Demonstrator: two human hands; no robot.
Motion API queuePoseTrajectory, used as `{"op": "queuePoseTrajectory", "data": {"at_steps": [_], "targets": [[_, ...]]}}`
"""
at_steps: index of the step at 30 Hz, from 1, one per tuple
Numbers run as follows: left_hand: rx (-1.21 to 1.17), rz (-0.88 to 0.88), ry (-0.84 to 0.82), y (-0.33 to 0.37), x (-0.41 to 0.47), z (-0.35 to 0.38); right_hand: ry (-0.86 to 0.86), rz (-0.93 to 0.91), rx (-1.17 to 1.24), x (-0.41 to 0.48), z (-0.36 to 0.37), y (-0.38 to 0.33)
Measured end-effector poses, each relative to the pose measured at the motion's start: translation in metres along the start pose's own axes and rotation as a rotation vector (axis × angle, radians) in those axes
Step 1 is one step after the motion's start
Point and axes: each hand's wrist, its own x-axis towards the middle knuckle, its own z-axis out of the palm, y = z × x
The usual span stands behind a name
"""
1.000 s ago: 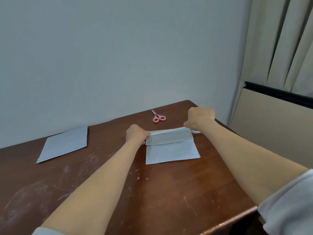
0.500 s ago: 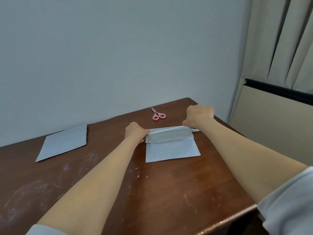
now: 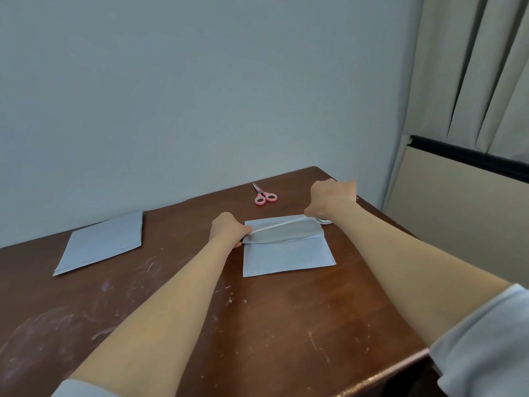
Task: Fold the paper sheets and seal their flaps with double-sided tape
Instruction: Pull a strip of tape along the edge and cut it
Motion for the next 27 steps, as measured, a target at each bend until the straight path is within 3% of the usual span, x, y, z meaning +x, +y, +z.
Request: {"op": "queuePoseTrajectory", "data": {"at_steps": [11, 13, 16, 18, 20, 23, 27], "targets": [[0.096, 0.022, -0.044, 0.006, -0.004, -0.003, -0.022, 0.009, -0.009, -0.002, -0.002, 0.000], [0.256, 0.133, 0.027, 0.008, -0.007, -0.005, -0.021, 0.010, -0.012, -0.002, -0.003, 0.001], [0.362, 0.478, 0.162, 0.014, -0.012, 0.001, -0.027, 0.007, -0.024, -0.003, -0.004, 0.001], [0.394, 0.697, 0.072, 0.020, -0.018, 0.009, -0.031, 0.005, -0.030, -0.003, -0.004, 0.001], [0.471, 0.803, -0.121, 0.027, -0.026, 0.021, -0.030, 0.006, -0.034, -0.003, -0.004, -0.001], [0.610, 0.841, -0.336, 0.030, -0.036, 0.037, -0.044, 0.010, -0.033, -0.003, -0.004, -0.003], [0.709, 0.808, -0.389, 0.023, -0.038, 0.046, -0.059, -0.004, -0.035, -0.001, -0.003, -0.001]]}}
